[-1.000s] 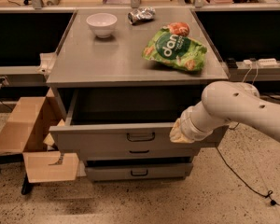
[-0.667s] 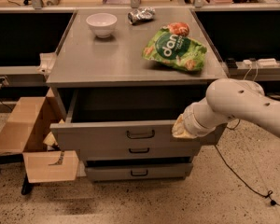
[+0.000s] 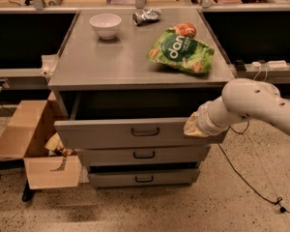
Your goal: Close top drawer
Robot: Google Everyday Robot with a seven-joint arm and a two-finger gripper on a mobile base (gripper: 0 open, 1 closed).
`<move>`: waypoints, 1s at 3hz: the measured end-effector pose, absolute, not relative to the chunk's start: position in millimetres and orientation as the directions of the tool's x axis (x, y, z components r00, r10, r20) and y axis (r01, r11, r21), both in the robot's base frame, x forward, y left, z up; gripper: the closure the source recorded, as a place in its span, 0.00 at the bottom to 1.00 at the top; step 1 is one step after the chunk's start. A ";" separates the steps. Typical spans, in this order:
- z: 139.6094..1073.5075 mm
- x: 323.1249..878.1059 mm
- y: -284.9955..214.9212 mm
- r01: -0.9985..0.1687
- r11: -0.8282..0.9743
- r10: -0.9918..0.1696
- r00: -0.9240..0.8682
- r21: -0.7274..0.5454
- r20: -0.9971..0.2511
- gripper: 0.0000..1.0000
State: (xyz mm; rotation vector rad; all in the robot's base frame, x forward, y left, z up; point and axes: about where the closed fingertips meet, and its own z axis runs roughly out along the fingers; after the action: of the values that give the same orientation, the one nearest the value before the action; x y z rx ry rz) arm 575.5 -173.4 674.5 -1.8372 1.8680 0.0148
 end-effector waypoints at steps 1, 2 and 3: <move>673.5 600.3 -191.0 -0.925 0.130 -0.920 0.022 -0.357 -0.392 1.00; 673.5 616.6 -202.3 -0.918 0.160 -0.915 0.001 -0.364 -0.403 1.00; 670.4 645.1 -218.0 -0.910 0.191 -0.913 -0.027 -0.368 -0.408 1.00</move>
Offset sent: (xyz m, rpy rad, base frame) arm 0.0613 -0.0461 0.0027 0.0589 -0.0489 -0.1046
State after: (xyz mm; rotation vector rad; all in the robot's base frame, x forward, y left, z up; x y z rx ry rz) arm 645.1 -218.0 670.4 -1.6997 1.9150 -0.0058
